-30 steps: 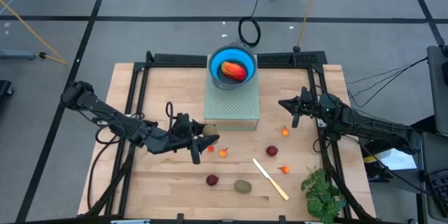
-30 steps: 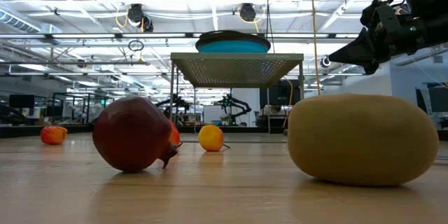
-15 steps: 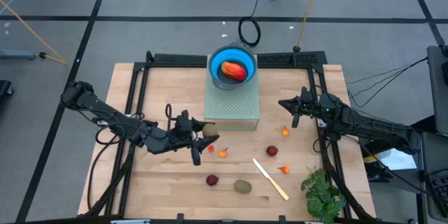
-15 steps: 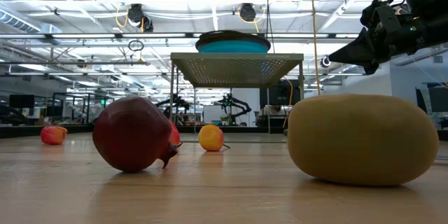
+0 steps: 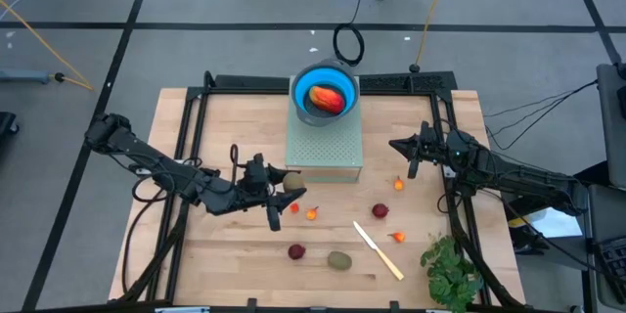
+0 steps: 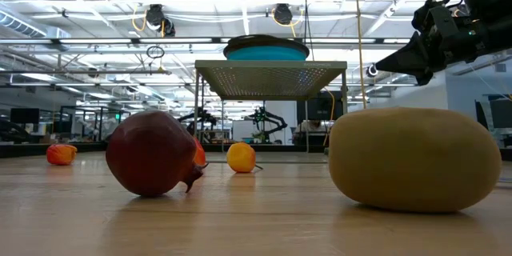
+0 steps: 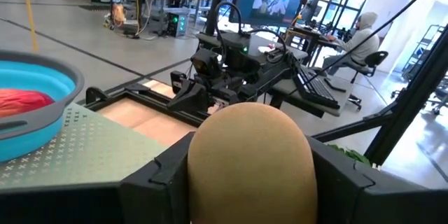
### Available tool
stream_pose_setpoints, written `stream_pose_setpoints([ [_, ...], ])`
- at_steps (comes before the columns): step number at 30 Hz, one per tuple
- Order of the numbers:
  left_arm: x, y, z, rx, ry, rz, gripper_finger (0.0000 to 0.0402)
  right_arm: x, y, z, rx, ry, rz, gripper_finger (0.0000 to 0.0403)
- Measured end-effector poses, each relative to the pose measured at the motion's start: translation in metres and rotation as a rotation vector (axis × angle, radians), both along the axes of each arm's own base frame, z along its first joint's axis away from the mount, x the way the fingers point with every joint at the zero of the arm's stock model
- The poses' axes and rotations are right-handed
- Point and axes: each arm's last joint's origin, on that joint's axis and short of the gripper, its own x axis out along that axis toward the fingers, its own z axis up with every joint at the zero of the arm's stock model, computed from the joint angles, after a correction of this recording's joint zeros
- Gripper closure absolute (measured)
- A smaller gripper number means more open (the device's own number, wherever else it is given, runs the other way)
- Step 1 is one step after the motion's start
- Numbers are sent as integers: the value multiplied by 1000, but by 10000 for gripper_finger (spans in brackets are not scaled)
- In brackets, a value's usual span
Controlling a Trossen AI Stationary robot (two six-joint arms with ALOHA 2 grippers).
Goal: Pick & Place Fruit
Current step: Put the kiwi into the blue strainer bowl on the shelf
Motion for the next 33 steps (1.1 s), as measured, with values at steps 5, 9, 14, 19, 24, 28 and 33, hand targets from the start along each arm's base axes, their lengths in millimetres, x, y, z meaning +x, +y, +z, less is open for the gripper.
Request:
stream_pose_setpoints([
  [5, 0, 1, 0, -16, -4, 5, 215, 0, 0, 0, 0, 0, 0, 403],
  [9, 1, 3, 0, -67, -19, 15, 214, 0, 0, 0, 0, 0, 0, 403],
  [14, 4, 9, 0, -191, -56, 44, 201, 0, 0, 0, 0, 0, 0, 403],
  [19, 7, 15, 0, -294, -83, 34, 216, 0, 0, 0, 0, 0, 0, 403],
  [24, 9, 16, 9, -283, -146, -55, 216, 0, 0, 0, 0, 0, 0, 403],
  [28, 9, 14, 22, -205, -243, -182, 200, 0, 0, 0, 0, 0, 0, 403],
  [33, 7, 12, 34, -128, -345, -298, 209, 0, 0, 0, 0, 0, 0, 403],
])
